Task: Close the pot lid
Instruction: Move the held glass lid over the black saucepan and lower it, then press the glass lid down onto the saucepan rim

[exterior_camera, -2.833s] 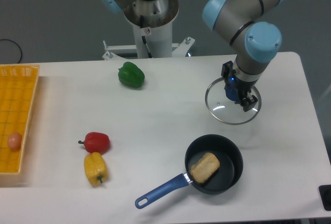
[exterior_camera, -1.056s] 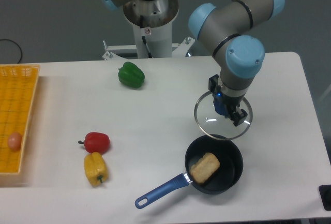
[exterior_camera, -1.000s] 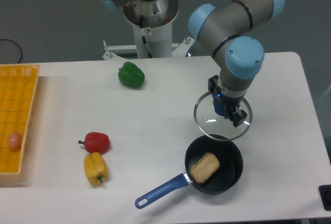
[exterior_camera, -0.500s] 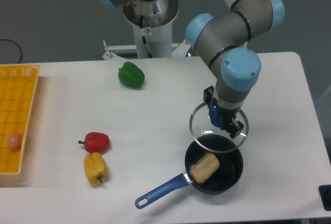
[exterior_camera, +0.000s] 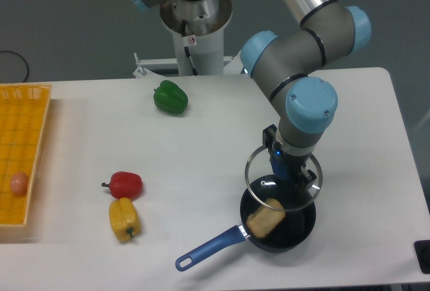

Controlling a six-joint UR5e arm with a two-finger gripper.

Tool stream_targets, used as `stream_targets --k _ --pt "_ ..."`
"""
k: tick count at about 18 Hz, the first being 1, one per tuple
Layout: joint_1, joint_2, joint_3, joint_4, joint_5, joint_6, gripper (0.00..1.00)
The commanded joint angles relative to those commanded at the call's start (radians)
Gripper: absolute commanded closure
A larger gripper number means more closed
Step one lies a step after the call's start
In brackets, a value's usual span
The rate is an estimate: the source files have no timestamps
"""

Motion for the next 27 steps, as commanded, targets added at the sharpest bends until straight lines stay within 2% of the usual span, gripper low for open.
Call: stream_targets --k 9,17,27 --pt "-0.006 -0.031 0.035 0.009 0.0 -0.009 0.42" --pt "-0.034 -0.08 0.041 0.098 0.002 -0.052 0.42" --pt "-0.049 -0.08 0.041 0.098 0.002 -0.069 0.42"
